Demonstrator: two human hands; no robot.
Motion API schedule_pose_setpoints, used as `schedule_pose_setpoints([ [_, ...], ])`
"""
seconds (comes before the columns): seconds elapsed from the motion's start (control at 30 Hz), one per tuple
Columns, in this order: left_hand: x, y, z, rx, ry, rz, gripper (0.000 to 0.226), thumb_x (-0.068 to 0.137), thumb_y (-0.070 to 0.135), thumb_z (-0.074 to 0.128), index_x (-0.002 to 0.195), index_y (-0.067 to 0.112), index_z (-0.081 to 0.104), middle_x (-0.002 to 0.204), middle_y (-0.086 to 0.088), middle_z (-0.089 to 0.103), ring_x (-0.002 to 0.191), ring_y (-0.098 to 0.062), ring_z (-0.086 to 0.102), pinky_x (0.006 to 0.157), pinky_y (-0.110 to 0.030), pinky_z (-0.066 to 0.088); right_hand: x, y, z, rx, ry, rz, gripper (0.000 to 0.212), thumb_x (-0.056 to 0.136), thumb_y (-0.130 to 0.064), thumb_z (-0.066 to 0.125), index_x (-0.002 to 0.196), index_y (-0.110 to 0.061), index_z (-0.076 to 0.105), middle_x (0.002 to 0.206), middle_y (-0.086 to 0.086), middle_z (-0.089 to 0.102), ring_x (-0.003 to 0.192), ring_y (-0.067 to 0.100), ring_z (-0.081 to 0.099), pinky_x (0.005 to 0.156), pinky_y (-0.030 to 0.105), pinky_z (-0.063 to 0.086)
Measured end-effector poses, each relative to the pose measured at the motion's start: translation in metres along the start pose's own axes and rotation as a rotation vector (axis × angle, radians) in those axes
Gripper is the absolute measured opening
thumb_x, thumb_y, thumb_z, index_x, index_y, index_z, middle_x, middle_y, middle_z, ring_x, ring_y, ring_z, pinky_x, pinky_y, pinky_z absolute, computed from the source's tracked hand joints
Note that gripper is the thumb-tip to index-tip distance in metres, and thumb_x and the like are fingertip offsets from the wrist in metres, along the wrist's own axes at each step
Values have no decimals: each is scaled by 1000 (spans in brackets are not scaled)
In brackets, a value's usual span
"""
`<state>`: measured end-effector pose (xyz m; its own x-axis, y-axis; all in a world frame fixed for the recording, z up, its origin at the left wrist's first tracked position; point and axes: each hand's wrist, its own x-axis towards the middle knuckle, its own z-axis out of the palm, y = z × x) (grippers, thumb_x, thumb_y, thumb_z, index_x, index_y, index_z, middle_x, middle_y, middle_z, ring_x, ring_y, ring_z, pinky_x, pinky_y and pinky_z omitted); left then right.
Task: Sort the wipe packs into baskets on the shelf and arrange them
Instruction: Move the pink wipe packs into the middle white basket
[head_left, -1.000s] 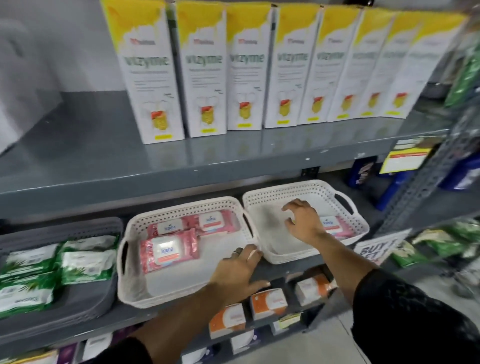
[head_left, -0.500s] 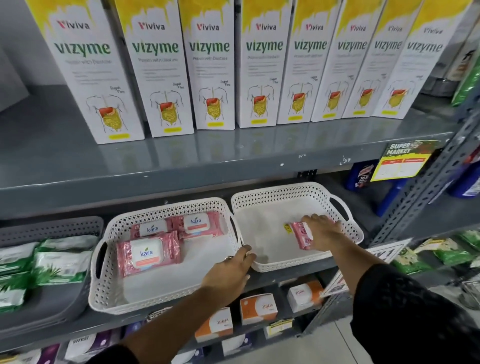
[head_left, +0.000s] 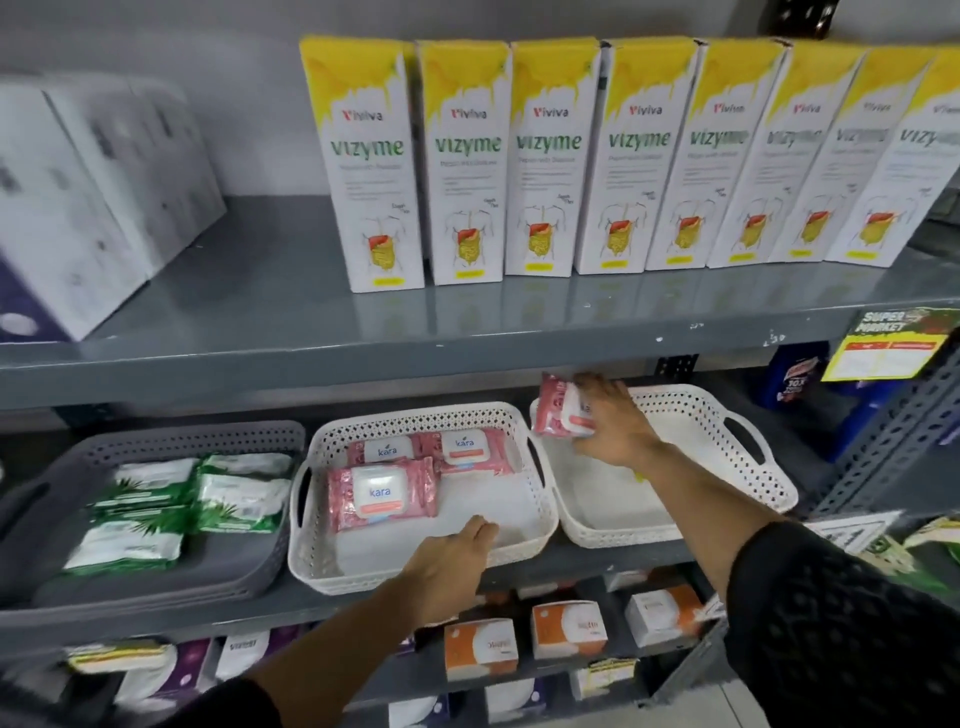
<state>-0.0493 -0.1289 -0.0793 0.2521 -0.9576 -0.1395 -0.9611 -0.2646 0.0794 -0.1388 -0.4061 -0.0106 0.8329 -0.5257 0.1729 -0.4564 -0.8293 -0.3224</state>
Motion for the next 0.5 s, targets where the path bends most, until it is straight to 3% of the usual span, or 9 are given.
schedule_pose_setpoints([
  [0.07,-23,-24,-2,16,-18,-9,39,93,13,46,131,17,38,130,-5,47,95,-27,61,70,-37,45,9,-31,13,-15,-22,-65,92,55,-35,81,136,-20,40,130,5,49,120,31,43,98,43,43],
  [0.17,-51,-56,-4,16,-40,-61,28,97,24,40,124,17,44,123,-5,54,101,-26,59,79,-38,45,12,-66,34,-45,-51,-156,95,57,-38,85,139,-27,38,139,0,44,129,26,36,101,45,42],
  [0.37,-85,-94,5,-30,19,-134,35,100,41,34,118,17,51,112,-4,63,99,-23,61,84,-39,48,10,-99,62,-408,-163,-291,80,68,-20,76,139,-24,39,134,0,45,127,23,35,98,42,29],
  [0.5,-85,-97,11,-43,61,-130,38,99,42,32,128,25,48,111,-1,63,97,-21,61,83,-40,49,8,-104,68,-432,-106,-319,78,66,-14,75,137,-23,43,131,1,48,125,24,38,96,44,30],
])
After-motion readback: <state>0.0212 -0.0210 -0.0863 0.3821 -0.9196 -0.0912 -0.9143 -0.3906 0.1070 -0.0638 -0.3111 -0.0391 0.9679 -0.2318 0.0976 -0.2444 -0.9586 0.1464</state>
